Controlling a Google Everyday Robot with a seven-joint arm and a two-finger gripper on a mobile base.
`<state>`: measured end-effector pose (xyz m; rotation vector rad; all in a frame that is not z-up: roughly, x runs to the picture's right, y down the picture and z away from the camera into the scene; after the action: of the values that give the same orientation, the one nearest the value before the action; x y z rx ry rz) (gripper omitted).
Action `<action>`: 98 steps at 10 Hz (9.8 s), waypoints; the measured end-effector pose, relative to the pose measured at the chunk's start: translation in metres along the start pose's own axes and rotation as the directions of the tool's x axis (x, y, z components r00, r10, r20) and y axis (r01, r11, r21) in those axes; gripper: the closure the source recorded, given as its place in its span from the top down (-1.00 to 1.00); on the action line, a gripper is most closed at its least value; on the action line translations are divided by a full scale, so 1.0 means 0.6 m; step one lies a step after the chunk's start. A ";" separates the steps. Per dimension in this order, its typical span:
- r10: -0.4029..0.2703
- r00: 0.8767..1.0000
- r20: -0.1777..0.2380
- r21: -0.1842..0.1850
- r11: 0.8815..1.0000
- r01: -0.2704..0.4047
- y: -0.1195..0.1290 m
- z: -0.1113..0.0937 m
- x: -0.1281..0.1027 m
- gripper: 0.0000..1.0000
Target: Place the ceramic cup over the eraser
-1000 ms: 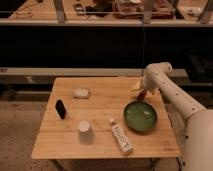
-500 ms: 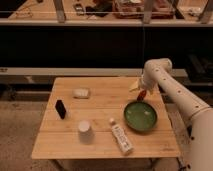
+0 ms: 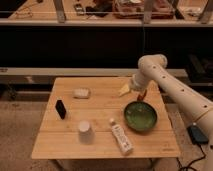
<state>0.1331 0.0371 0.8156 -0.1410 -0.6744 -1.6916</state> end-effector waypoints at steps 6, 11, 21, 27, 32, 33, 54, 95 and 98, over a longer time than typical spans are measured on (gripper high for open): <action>-0.235 0.969 -0.075 -0.019 0.972 0.234 -0.116 0.060 -0.031 0.60; -0.337 0.941 -0.031 -0.033 0.941 0.336 -0.152 0.039 -0.050 0.60; -0.668 0.744 -0.004 0.051 0.743 0.668 -0.410 0.040 -0.099 0.60; -0.607 0.795 -0.006 -0.002 0.795 0.607 -0.384 0.165 -0.081 0.60; -0.605 0.796 -0.016 0.010 0.796 0.606 -0.381 0.152 -0.104 0.60; -0.612 0.791 -0.013 0.004 0.791 0.612 -0.381 0.147 -0.109 0.60; -0.565 0.808 -0.169 0.084 0.808 0.583 -0.394 0.035 -0.061 -1.00; -0.706 0.708 0.004 0.191 0.696 0.692 -0.633 0.262 0.087 0.51; -0.708 0.706 0.013 0.193 0.695 0.693 -0.631 0.265 0.083 0.51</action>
<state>-0.2745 0.1055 0.8344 0.2060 -1.0273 -2.3615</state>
